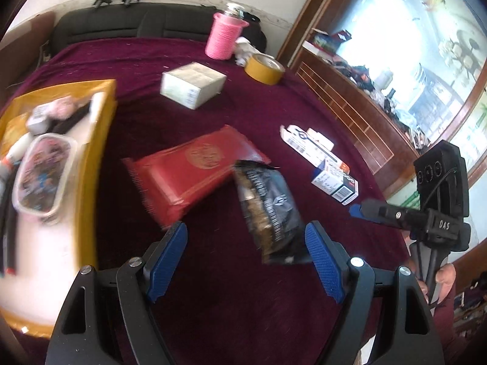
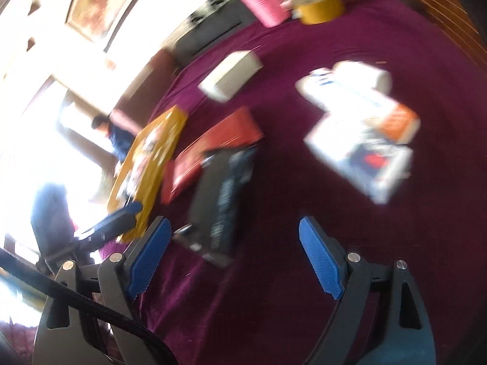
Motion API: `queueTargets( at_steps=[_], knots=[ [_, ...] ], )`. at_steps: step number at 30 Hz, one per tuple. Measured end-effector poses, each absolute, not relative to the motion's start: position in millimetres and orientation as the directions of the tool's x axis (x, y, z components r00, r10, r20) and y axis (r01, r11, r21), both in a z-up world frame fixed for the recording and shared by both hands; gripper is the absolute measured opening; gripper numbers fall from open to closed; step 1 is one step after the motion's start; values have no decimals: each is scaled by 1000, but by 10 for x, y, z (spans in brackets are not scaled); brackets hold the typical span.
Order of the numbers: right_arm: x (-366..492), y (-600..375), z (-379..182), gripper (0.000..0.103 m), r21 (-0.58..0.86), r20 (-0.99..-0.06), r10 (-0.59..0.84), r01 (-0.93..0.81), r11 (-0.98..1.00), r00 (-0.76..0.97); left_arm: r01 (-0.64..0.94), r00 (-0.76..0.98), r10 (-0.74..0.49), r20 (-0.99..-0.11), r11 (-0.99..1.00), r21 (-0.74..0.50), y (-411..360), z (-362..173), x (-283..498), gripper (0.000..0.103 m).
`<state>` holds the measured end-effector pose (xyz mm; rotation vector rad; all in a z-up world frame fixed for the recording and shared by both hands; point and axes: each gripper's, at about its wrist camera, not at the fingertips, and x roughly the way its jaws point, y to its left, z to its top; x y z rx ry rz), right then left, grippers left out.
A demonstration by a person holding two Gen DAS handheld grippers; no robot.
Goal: Organize objects
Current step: 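Grasp the black coffee bag with the left gripper and lift it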
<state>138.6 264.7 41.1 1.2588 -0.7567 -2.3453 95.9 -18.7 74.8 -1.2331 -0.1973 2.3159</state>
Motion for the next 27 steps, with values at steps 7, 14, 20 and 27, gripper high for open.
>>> queueTargets(
  at_steps=[7,14,20,27],
  knots=[
    [1440,3160,474,87,622,-641,-485,-34,-782,-595,-409,-433,436,-789,-875,-260,462,502,702,74],
    [1349,3378,632,87,531,-681,-366,-83,-844,-634,-429,-477,361,-801,-891,-146,786,244,546,70],
    [1043,3336,689,87,391,-745,-252,-99,-915,-618,-491,-423,474,-772,-836,-244,625,345,640,36],
    [981,2772,604,87,147,-795,-150,53,-988,-588,-491,-455,567,-687,-803,-338,169,715,856,36]
  ],
)
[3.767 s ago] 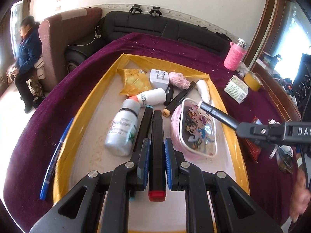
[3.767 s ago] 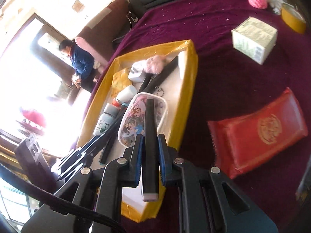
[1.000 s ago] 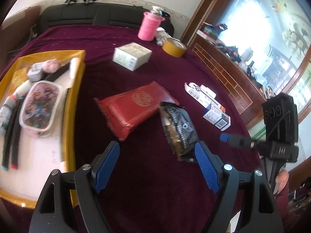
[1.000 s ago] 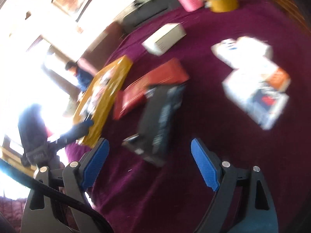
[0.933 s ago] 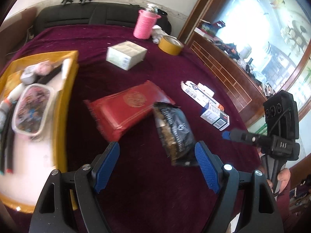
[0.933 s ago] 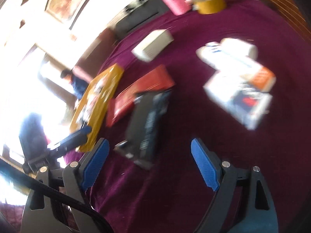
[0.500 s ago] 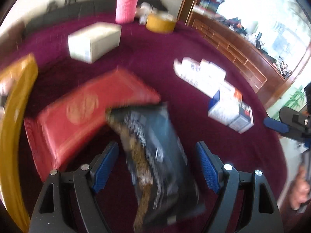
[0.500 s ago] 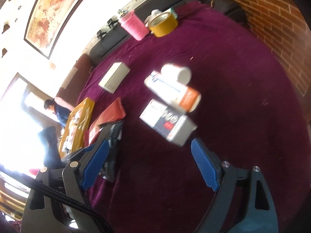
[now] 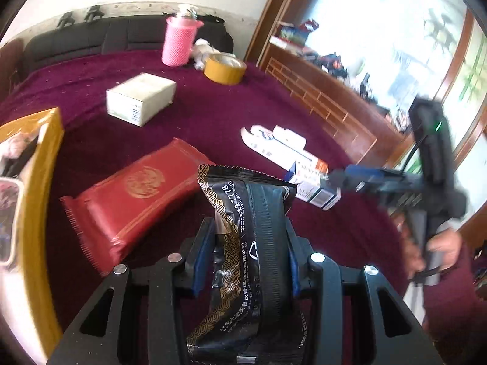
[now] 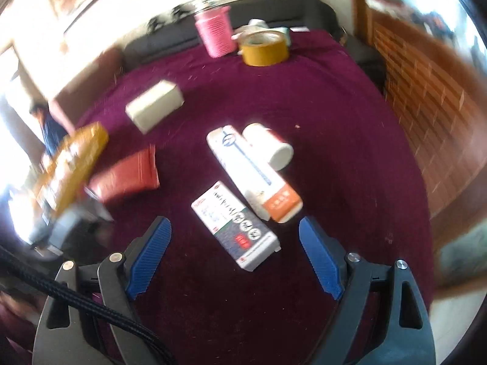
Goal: Organize objects
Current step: 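Carry the black bag toward the tray with the left gripper while the right grasps the blue-white medicine box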
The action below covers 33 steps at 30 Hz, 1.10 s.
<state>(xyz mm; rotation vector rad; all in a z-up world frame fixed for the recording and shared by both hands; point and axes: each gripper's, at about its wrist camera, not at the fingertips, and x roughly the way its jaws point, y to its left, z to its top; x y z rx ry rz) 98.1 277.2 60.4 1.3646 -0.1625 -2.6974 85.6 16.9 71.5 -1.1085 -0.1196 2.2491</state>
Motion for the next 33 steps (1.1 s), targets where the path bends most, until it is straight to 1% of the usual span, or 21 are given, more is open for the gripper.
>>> queueTargets(
  at_steps=[4,5,7,8,11,15,18,19,20,21,22,27,33],
  knots=[
    [890,2511,480,86,-44,-804,-20,92,-995,-594,-433,-475,572,-668,-813,-389,-145,758,836,36],
    [856,2468,424,84,-84,-810,12,97,-992,-586,-420,-484,567,-667,-819,-392,-210,757,847,36],
    [811,2401,327,66,-98,-836,18,117,-988,-548,-395,-497,558,-665,-828,-399,-334,735,845,36],
    [827,2365,331,62,-111,-833,25,122,-986,-553,-383,-502,555,-664,-830,-405,-397,723,853,36],
    [859,2281,360,61,-52,-850,-46,169,-984,-525,-356,-514,549,-659,-836,-419,-537,684,860,36],
    [791,2219,330,61,-82,-854,-6,146,-986,-521,-318,-515,556,-652,-830,-458,-727,625,896,36],
    [718,2213,275,60,-50,-867,-14,114,-992,-498,-293,-529,556,-641,-829,-477,-903,611,961,36],
    [698,2183,251,57,-53,-871,-2,99,-994,-491,-285,-538,552,-638,-831,-478,-973,619,986,36],
    [721,2172,252,43,-45,-874,-6,93,-995,-485,-274,-549,546,-633,-833,-481,-1062,631,1017,36],
    [717,2169,249,33,-20,-879,-25,89,-996,-476,-262,-561,540,-628,-835,-484,-1161,641,1042,36],
    [733,2158,258,32,13,-879,-51,83,-996,-473,-249,-574,532,-622,-838,-486,-1267,653,1070,36],
    [831,2120,455,31,75,-856,-96,62,-995,-507,-181,-645,470,-602,-860,-476,-1762,730,1192,36],
    [842,1649,819,32,177,-811,-237,161,-971,-535,-60,-742,316,-592,-910,-411,-2362,857,1345,36]
  ],
)
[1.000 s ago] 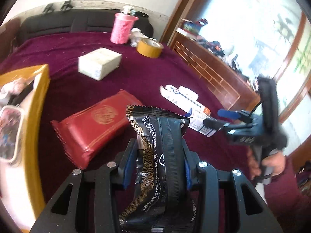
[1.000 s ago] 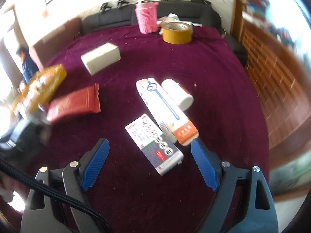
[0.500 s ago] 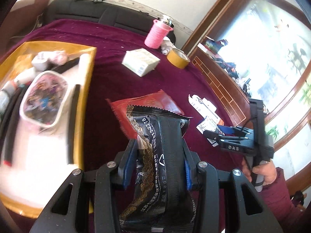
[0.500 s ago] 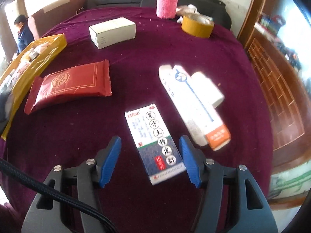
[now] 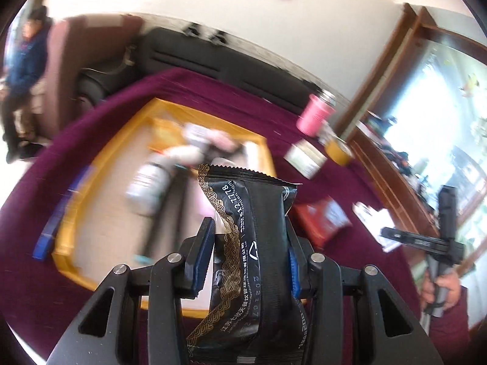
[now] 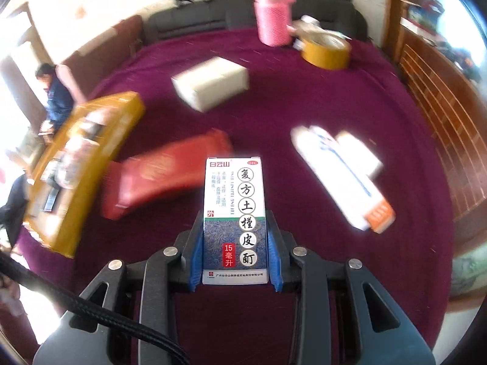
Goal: Organize objects
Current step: 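Carry the black bag toward the tray with the left gripper while the right grasps the blue-white medicine box, then lower the black bag and medicine box into the tray and open both grippers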
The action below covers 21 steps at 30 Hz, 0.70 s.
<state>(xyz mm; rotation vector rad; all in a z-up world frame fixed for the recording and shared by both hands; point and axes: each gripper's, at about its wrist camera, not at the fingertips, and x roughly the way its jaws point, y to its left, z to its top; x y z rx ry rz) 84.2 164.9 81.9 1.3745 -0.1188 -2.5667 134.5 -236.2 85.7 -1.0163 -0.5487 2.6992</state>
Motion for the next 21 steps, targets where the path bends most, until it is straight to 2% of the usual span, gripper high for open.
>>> queueTargets(
  at_steps=[4,10,21],
  knots=[
    [759,1140,899,32,295,-783,-387,257,-920,-487,39,-742,237,-627,-918,-394,-2669,788,1356,37],
    [660,299,809,32,417,-760,-546,380,-825,-351,82,-720,160,-675,-947,-312,-2815,709,1255,37],
    [579,-779,429,32,462,-794,-584,458,-759,-168,72,-613,55,-788,-990,-124,-2901,625,366,37]
  ],
)
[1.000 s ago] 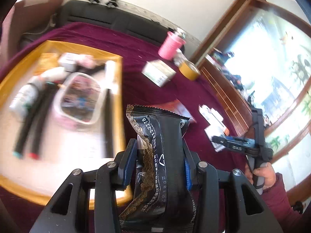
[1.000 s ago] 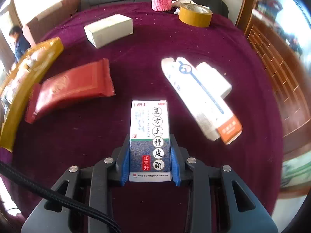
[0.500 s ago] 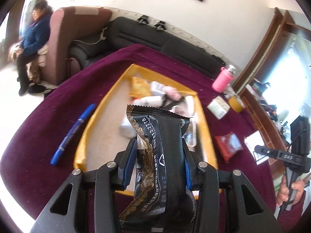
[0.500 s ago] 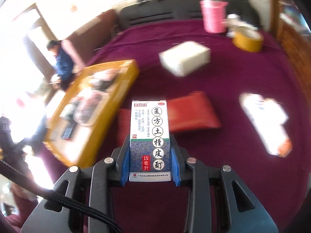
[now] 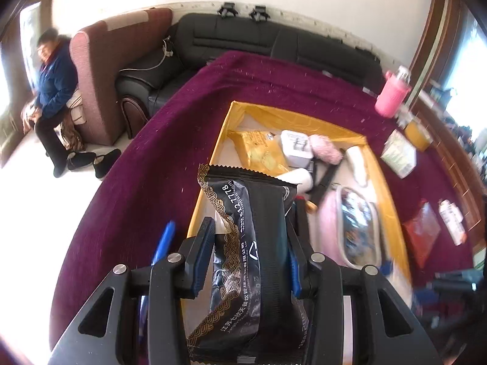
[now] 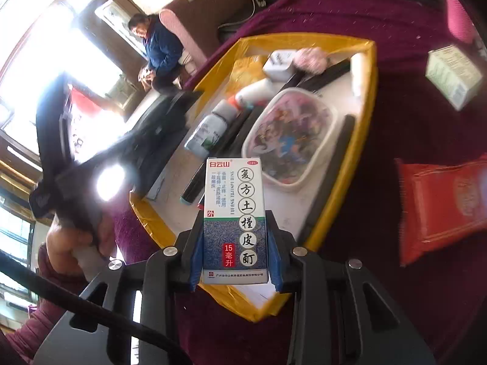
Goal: Organize objects
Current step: 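Lower the black bag and medicine box into the tray and open both grippers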
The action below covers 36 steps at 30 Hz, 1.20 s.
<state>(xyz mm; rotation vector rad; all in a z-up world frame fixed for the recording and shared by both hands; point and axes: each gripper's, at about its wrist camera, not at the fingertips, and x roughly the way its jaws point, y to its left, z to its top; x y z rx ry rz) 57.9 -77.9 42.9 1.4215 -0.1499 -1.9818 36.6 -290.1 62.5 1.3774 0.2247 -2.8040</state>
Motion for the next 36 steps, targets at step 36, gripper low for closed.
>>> queueTargets(
  at_steps=[36],
  knots=[
    [425,-766,598,58,616,-654,-727,411,-672,-210,73,-702,394,-593,-788,-611,-3664,884,567,66]
  ],
)
